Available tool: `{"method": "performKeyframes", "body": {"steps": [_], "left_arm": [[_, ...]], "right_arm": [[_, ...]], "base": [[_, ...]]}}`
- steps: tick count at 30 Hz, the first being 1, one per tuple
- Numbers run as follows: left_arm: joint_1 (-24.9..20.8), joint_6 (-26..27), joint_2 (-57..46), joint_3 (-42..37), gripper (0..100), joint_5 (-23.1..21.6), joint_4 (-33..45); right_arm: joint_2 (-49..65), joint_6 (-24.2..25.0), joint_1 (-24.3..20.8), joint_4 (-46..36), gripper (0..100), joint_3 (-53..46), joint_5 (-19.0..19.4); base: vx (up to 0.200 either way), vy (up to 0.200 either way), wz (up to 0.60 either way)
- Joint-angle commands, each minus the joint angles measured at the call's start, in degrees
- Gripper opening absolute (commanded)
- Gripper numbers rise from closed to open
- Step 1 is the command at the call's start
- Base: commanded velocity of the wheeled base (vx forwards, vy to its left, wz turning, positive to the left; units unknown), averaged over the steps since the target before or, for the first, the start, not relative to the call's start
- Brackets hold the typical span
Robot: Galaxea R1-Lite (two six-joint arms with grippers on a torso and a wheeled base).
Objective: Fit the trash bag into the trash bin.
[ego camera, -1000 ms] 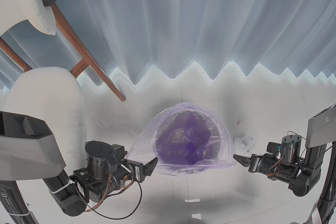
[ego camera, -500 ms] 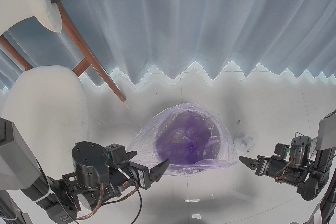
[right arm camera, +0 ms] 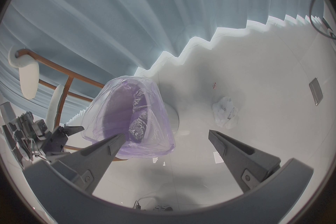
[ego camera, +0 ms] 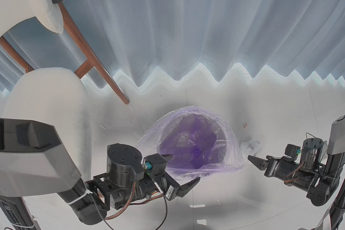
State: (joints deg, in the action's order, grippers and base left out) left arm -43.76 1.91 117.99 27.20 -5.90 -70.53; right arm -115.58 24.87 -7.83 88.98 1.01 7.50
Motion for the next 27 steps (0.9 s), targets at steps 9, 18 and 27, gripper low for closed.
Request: {"method": "performKeyframes", "body": {"steps": [9,18,27], "left_arm": [[1.93,4.15,12.0,3.92,100,-3.15,-2.68],[1.84,4.15,15.43,4.62,0,-3.33,-4.96],[-1.32,4.24,16.39,0.31,0,-3.33,-9.97]], "right_arm": [[0.79,1.59,-0.35,0.58,100,-0.92,-1.08],[0.71,1.94,-0.79,0.58,100,-0.92,-1.17],[0.62,3.34,-1.23,0.49,100,-0.92,-1.78]], "base": [[0.0,0.0,0.0],[0.0,0.0,0.0],[0.0,0.0,0.0]]}}
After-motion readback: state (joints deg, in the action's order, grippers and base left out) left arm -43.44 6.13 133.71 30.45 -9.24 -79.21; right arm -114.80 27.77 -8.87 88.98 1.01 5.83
